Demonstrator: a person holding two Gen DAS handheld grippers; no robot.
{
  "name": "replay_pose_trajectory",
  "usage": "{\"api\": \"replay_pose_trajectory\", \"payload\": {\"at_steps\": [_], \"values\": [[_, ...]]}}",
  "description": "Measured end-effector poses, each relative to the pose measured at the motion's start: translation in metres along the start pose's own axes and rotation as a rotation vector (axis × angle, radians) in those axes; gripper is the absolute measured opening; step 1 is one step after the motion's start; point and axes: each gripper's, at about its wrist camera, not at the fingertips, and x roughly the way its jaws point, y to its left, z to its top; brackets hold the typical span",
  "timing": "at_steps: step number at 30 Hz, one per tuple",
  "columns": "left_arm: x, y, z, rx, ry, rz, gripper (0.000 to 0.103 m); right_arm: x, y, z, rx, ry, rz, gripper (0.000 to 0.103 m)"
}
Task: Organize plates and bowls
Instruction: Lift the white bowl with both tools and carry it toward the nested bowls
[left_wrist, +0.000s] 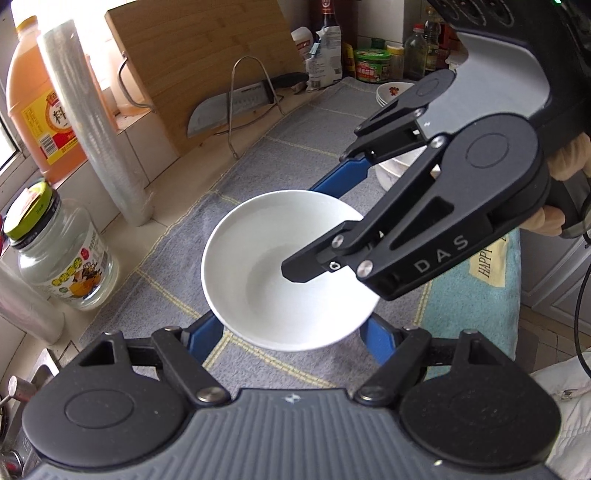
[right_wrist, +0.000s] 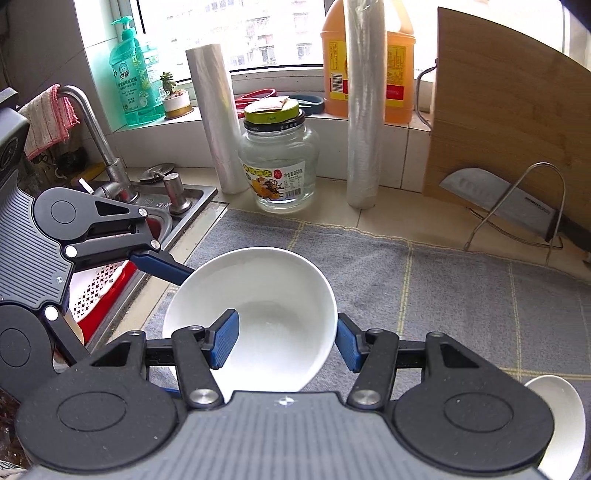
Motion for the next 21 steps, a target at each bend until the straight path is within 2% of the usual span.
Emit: {"api": "replay_pose_trajectory", "payload": {"at_steps": [21], "values": [[0.045, -0.085, 0.1, 0.148, -0.027, -0.074, 0.081, -0.085, -0.102, -0.044, 0.099, -0.063, -0.148, 0.063]]}}
